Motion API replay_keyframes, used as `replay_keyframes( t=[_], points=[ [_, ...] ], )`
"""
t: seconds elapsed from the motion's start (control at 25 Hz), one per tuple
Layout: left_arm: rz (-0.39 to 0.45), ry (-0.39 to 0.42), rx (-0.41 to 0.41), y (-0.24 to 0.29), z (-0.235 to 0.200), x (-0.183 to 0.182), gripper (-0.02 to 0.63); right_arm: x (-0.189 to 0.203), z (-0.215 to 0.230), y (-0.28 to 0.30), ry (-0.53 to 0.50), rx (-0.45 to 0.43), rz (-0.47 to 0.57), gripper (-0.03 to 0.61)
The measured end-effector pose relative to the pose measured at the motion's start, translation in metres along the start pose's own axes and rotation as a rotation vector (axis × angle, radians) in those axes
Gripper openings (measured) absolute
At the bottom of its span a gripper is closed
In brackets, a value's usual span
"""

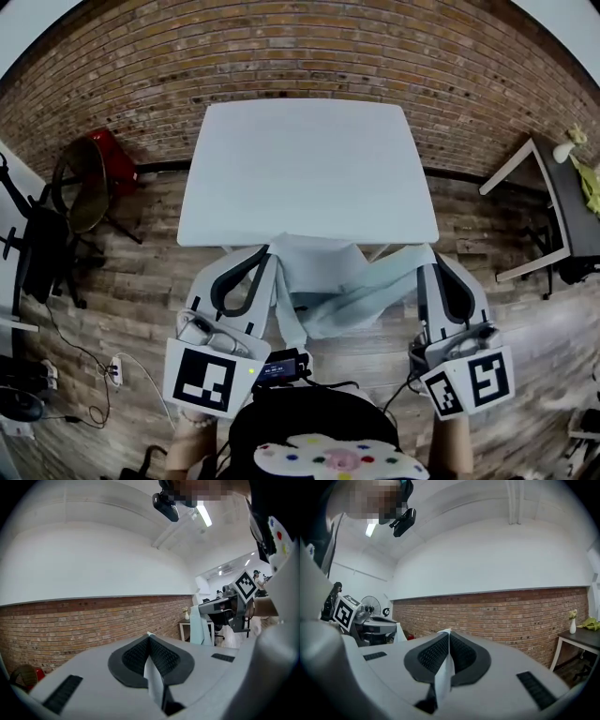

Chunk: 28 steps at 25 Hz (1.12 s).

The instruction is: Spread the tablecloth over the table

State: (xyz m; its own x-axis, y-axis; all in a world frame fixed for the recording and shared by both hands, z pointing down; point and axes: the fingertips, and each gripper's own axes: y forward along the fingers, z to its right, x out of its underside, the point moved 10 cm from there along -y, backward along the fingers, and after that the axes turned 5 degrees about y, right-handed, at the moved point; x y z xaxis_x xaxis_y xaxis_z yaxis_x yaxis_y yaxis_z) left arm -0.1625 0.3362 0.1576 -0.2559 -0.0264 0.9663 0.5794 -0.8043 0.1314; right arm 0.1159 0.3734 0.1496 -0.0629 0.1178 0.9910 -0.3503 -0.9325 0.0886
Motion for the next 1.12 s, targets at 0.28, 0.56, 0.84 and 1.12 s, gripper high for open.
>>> replay_keyframes(
  t=[0.28,0.56,0.84,1.12],
  points=[
    [-0.004,-0.007,0.041,0.03,-0.033,0.008,0.015,0.002,0.001,0.046,0.01,0.039,-0.03,0.034],
    [-0.027,-0.036,0.04,0.053,-0.056,0.022,0.015,0.008,0.012,0.072,0.004,0.071,-0.056,0.034],
    [-0.056,-0.032,0.026,0.081,-0.058,0.028,0.015,0.015,0.036,0.093,-0.006,0.055,-0.104,0.034],
    [-0.138,-0.079,-0.061,0.078,-0.065,0.045,0.015,0.023,0.062,0.106,-0.034,0.04,-0.164,0.034]
  ],
)
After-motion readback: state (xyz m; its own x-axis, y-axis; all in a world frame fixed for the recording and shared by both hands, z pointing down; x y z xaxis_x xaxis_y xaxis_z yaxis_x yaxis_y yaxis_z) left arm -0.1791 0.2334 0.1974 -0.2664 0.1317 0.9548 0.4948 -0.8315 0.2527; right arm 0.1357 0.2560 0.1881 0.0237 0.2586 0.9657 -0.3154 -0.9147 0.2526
